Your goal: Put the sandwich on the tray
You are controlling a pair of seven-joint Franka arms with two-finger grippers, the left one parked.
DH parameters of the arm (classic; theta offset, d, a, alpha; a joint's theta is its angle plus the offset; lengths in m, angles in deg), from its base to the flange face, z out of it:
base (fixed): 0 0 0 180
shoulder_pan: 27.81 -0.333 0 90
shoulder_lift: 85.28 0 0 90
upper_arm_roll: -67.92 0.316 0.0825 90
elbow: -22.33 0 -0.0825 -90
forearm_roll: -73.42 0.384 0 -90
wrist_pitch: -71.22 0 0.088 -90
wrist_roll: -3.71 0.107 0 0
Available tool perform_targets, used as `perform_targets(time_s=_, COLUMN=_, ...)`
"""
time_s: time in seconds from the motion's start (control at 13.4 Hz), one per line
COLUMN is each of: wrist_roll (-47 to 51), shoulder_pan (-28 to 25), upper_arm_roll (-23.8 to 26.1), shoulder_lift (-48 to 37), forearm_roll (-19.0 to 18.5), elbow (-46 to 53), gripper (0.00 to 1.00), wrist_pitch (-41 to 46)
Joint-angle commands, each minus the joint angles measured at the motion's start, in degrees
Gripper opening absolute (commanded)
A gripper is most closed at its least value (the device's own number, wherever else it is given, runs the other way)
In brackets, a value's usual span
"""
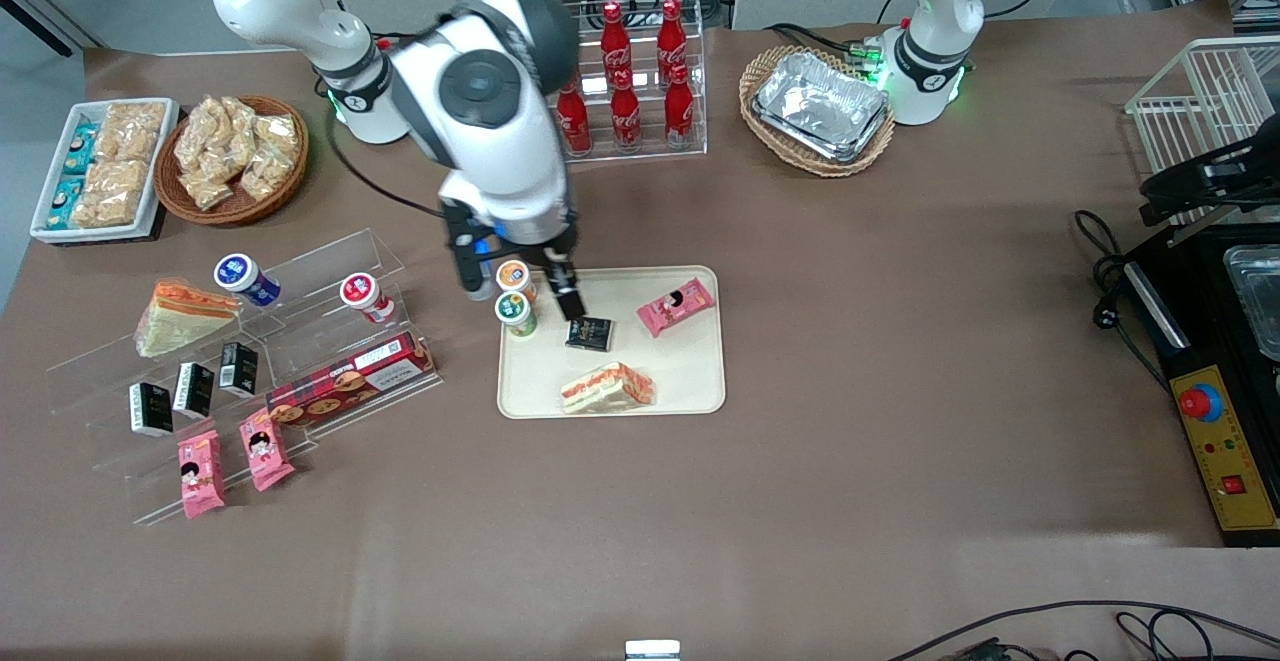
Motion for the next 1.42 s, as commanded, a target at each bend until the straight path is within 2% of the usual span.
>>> perform_targets(time_s=0.0, wrist_roll=-12.61, shoulder_pan=5.44, upper_arm_roll=0.38, shoulder_lift=-4.64, forearm_roll=1.62, elbow=-1.81, gripper=1.0, wrist_pitch=5.79)
perform_targets(time_s=0.22, wrist_roll=-21.47, shoulder_pan=10.97, upper_arm_roll=1.61, shoulder_lift=-6.04, forearm_roll=1.71, elbow=-2.25, gripper=1.0, wrist_pitch=6.94)
perform_targets(time_s=0.37, wrist_roll=-31.56, shoulder_pan=16.67, upper_arm_roll=3.71, shoulder_lift=-7.44, forearm_roll=1.71, elbow=-2.6, gripper=1.0, wrist_pitch=10.53)
perform_targets(time_s=0.82, wrist_roll=-62.34, shoulder_pan=31.44, upper_arm_roll=5.29, shoulder_lift=-12.54, forearm_roll=0.75, elbow=-2.69, gripper=1.0, wrist_pitch=17.4)
perform_targets(time_s=0.97, wrist_roll=-68.42, shoulder_pan=38.29, upper_arm_roll=11.24, shoulder_lift=-14.13, forearm_roll=-3.97, elbow=-2.69, gripper=1.0, wrist_pitch=16.97)
perform_targets(time_s=1.12, wrist_roll=-69.93, shoulder_pan=44.1, upper_arm_roll=17.5, shoulder_lift=-15.79, forearm_roll=-7.51, elbow=-3.13, gripper=1.0, wrist_pitch=17.57)
perform_targets(time_s=1.34, wrist_roll=-79.56, shoulder_pan=47.71, upper_arm_roll=17.96, shoulder_lift=-18.7, forearm_roll=-8.22, elbow=-5.94, gripper=1.0, wrist_pitch=17.14)
